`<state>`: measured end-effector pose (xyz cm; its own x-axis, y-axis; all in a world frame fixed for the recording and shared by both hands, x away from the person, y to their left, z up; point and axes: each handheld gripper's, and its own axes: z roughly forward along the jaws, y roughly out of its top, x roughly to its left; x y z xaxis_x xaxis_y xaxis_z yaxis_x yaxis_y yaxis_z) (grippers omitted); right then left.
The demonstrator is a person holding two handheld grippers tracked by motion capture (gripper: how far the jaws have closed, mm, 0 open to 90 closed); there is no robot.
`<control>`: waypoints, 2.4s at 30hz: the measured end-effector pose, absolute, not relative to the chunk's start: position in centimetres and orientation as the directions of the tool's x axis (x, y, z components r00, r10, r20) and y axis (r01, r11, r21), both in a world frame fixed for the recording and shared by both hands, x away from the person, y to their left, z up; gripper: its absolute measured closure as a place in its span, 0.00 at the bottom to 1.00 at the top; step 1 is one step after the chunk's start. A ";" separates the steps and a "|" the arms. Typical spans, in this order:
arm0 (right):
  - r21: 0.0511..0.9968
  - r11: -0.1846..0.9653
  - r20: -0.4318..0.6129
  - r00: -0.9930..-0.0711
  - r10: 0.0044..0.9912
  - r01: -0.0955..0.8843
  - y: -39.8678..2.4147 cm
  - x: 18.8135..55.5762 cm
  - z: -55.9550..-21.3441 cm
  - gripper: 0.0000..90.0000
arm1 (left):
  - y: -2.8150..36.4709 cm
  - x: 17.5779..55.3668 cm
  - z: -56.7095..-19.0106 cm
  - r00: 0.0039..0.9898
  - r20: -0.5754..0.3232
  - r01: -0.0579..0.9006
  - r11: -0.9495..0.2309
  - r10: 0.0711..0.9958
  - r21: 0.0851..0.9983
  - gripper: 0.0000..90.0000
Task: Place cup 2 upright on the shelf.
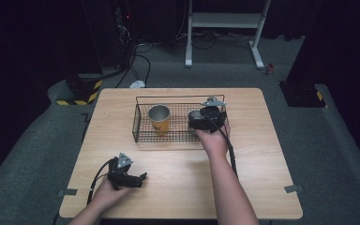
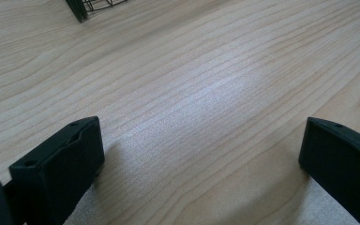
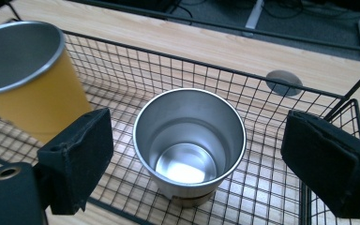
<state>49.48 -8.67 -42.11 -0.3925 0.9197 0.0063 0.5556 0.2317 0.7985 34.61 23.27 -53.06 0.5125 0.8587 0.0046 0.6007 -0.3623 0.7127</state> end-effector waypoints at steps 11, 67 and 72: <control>0.832 0.231 0.003 -0.421 0.907 0.505 -10.0 45.8 -42.1 0.11 | 23.3 34.6 -53.1 0.512 0.006 0.601 -0.363 0.859 0.712 0.01; 0.702 0.216 -0.019 -0.286 0.958 0.678 -20.2 35.8 -52.5 0.10 | 23.3 34.6 -53.0 0.510 0.007 0.602 -0.363 0.860 0.712 0.01; 0.702 0.207 -0.015 -0.277 0.961 0.681 -20.0 35.8 -52.5 0.11 | 23.3 34.5 -53.0 0.509 0.008 0.602 -0.362 0.861 0.712 0.01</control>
